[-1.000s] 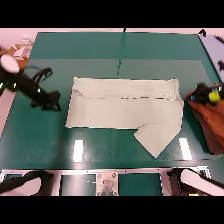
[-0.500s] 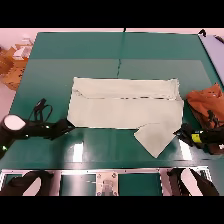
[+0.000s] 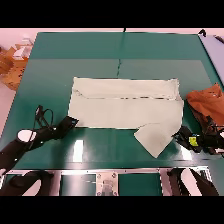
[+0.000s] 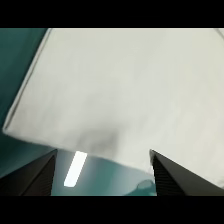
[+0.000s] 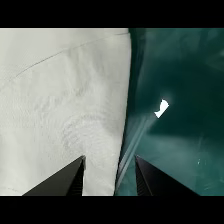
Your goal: Fold the shirts.
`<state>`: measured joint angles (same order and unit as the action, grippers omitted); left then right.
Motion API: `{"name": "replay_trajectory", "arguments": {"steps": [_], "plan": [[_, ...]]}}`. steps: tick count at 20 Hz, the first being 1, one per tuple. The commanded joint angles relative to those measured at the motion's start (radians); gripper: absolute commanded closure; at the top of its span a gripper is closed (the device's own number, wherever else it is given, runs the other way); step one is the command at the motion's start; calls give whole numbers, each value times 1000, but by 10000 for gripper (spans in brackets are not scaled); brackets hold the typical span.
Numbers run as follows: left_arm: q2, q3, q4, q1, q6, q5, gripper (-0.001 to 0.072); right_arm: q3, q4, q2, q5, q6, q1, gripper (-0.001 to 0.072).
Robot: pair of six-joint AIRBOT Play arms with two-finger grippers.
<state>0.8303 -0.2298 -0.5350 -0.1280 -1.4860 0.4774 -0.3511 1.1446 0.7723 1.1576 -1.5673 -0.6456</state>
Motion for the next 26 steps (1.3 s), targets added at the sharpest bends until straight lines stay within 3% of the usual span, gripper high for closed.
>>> {"name": "replay_trajectory", "arguments": {"steps": [1,4,11,15,17,18,20,26], "plan": [[67,6,100,-99,-32,-160,54,3,1,-1,-10,-3,-1,337],[106,4,162,-104,-32,-137,54,2,1,-1,-11,-3,-1,337],[106,-27,142,-20,-29,-78,54,2,1,-1,-14,-3,0,337],[93,-106,-100,88,-14,209,57,3,1,-1,-14,-3,0,338],[93,-136,-227,145,-60,356,219,3,1,-1,-14,-3,0,338],[93,-137,-235,157,-59,394,215,3,1,-1,-14,-3,0,338],[93,-134,-219,140,-58,372,215,3,-1,-1,-14,-3,0,338],[187,-127,-151,-43,-101,55,215,3,-3,-1,-13,-3,0,338]]}}
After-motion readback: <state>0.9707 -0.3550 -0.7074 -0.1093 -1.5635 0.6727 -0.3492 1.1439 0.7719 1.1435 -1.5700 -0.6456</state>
